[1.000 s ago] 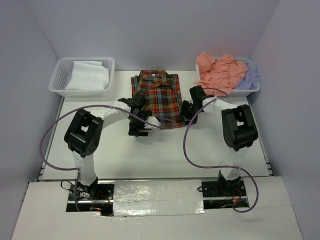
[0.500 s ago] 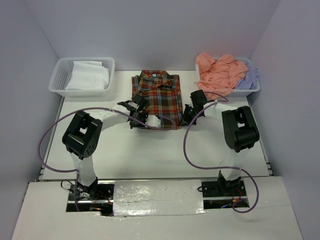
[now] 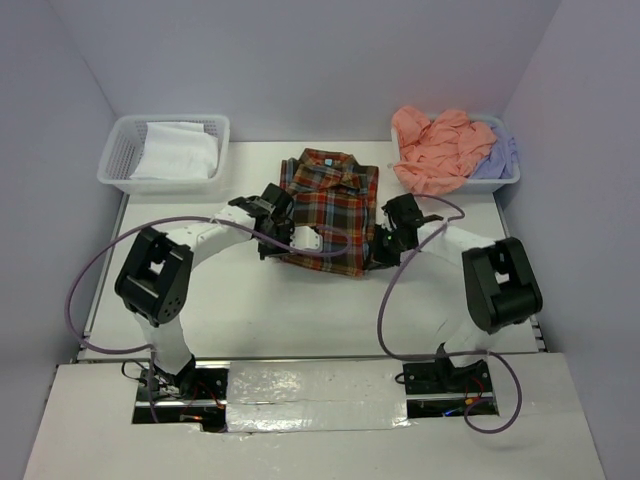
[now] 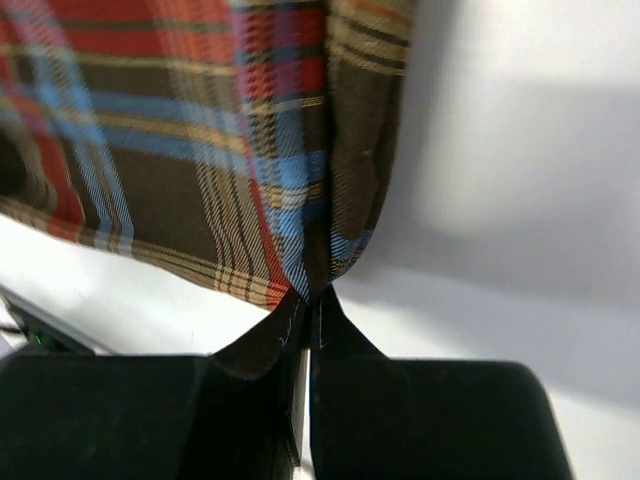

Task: Fold and stack the long sleeve shirts
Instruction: Fold the shirt

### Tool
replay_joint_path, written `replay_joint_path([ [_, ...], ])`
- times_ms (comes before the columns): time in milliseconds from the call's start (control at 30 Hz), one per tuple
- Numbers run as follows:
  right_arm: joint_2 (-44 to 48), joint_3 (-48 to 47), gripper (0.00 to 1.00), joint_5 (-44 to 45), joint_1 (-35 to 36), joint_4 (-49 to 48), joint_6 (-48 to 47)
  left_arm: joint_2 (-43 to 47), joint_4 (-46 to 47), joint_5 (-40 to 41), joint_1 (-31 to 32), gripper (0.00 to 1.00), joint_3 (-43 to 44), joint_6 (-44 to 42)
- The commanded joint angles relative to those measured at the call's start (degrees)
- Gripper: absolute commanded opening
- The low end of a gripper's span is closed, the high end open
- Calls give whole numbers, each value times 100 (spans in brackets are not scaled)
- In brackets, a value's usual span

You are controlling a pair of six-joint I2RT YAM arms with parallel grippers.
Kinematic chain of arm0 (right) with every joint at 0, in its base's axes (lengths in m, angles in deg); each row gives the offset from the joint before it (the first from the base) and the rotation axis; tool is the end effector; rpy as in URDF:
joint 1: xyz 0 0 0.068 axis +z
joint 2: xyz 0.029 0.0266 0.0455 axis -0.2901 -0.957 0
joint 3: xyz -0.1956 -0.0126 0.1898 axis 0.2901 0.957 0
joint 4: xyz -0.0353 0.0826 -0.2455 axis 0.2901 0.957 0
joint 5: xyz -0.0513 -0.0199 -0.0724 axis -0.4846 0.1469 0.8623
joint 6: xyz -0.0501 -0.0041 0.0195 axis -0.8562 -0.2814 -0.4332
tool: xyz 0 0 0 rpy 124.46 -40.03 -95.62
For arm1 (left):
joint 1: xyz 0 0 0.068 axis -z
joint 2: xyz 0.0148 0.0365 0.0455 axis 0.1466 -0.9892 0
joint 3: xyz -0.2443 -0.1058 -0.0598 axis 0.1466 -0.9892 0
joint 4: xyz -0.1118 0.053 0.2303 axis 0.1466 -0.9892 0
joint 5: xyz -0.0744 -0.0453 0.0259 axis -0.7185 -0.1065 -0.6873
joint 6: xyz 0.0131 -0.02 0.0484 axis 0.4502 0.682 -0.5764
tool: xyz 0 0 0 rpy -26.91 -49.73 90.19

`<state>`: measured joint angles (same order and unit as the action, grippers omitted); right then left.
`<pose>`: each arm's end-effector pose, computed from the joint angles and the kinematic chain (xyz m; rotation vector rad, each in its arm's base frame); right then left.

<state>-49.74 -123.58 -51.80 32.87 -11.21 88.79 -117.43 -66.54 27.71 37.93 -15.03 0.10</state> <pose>0.2966 0.0981 0.1555 0.1623 2.7750 0.7015 0.3188 -0.1873 0.1903 1.8207 1.9786 -0.1032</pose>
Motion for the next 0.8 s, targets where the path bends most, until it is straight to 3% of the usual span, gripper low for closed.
replay_joint_path([
  [0,866,234,0,155,218,561,-307,685,-927,-401,3,0,51,107],
  [267,3000,911,0,296,1095,1800,-115,2300,-2184,-340,732,0,-898,36],
  [467,4110,885,0,94,1703,2696,272,2936,-3204,-761,1129,0,-829,159],
  [633,4025,149,0,5,1678,3145,132,2665,-3575,-1638,831,0,-39,431],
  [767,3087,-748,0,-56,1046,3339,-227,1701,-3591,-2089,-118,0,927,808],
])
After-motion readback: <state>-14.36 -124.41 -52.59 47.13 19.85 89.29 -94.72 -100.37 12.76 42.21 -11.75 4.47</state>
